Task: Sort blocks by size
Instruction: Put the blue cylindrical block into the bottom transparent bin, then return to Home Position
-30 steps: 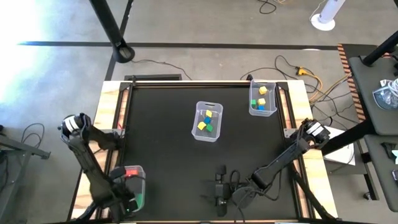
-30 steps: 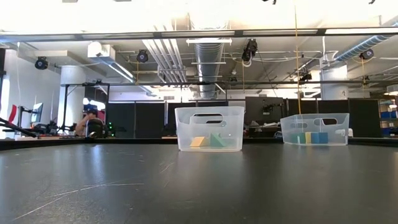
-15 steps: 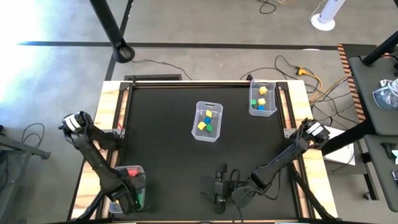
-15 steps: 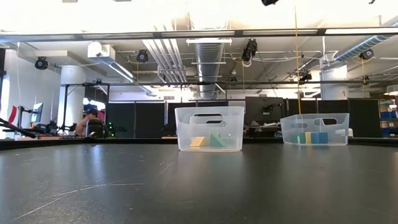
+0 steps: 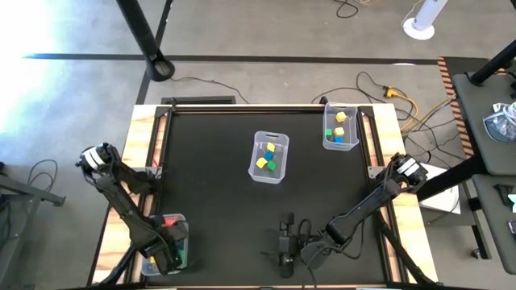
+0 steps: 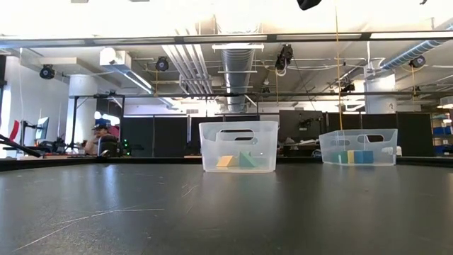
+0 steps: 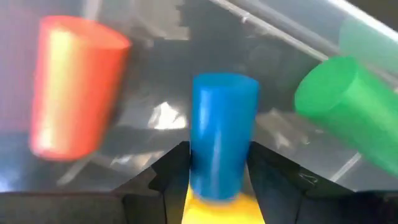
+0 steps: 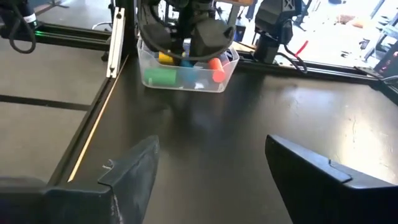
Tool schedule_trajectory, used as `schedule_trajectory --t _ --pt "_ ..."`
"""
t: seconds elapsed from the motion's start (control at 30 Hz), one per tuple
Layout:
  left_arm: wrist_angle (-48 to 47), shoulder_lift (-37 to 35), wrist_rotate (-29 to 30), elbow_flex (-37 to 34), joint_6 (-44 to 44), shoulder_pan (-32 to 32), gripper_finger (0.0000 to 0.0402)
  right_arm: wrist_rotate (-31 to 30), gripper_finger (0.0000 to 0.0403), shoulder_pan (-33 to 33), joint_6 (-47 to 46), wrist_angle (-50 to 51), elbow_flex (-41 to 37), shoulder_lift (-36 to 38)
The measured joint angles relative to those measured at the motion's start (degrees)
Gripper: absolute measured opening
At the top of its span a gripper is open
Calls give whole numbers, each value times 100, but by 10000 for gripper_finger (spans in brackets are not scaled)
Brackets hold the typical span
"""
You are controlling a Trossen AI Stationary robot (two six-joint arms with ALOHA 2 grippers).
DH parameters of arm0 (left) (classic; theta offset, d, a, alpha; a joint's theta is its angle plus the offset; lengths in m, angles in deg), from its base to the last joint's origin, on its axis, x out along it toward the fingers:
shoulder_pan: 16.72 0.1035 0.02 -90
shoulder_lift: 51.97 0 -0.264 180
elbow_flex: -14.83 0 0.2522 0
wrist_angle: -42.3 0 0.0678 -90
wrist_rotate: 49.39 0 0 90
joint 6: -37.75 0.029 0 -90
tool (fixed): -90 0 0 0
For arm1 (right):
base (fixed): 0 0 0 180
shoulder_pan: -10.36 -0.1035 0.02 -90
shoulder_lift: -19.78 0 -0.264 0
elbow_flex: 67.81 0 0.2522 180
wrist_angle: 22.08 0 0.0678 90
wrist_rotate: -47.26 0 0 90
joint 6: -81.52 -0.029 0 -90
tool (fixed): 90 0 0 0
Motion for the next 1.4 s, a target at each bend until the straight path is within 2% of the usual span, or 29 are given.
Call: schedule_trajectory --t 0.1,0.17,0.3,0.47,0.6,0.63,0.73,0.87,0.97,1.1,1.2,1.3,1.4 --pt "-911 -33 153 440 97 -4 145 0 300 2 3 3 -3 0" --pt "-1667 -31 442 784 240 -2 145 0 308 2 3 -3 -13 0" --pt "-2606 -29 1169 1562 560 29 145 0 320 2 5 8 -38 0" --pt "-2938 -29 2060 2598 976 51 145 0 327 2 7 17 -55 0" --pt "-2921 -22 2126 3437 1729 46 145 0 324 2 12 19 -64 0" --pt "-2914 -21 2303 3643 1911 41 145 0 322 2 12 19 -64 0" --pt "-2883 -20 3303 4134 2664 42 145 -1 314 2 15 17 -64 0" --pt "-2867 -20 4720 4577 4168 54 146 -4 303 4 37 19 -64 0" --pt "-2901 -32 5911 4674 5061 102 146 -4 295 4 35 21 -64 0" --pt "-3255 -98 6976 4475 5365 362 146 -4 285 4 25 28 -64 0" --pt "-3421 -209 7337 4072 5225 735 146 -6 277 4 30 236 -64 2" --pt "-3340 -459 7456 3429 5092 1297 146 -139 270 7 293 809 -65 4" --pt "-3142 -742 7454 2640 4852 1962 146 -906 263 2 43 1129 -66 7"
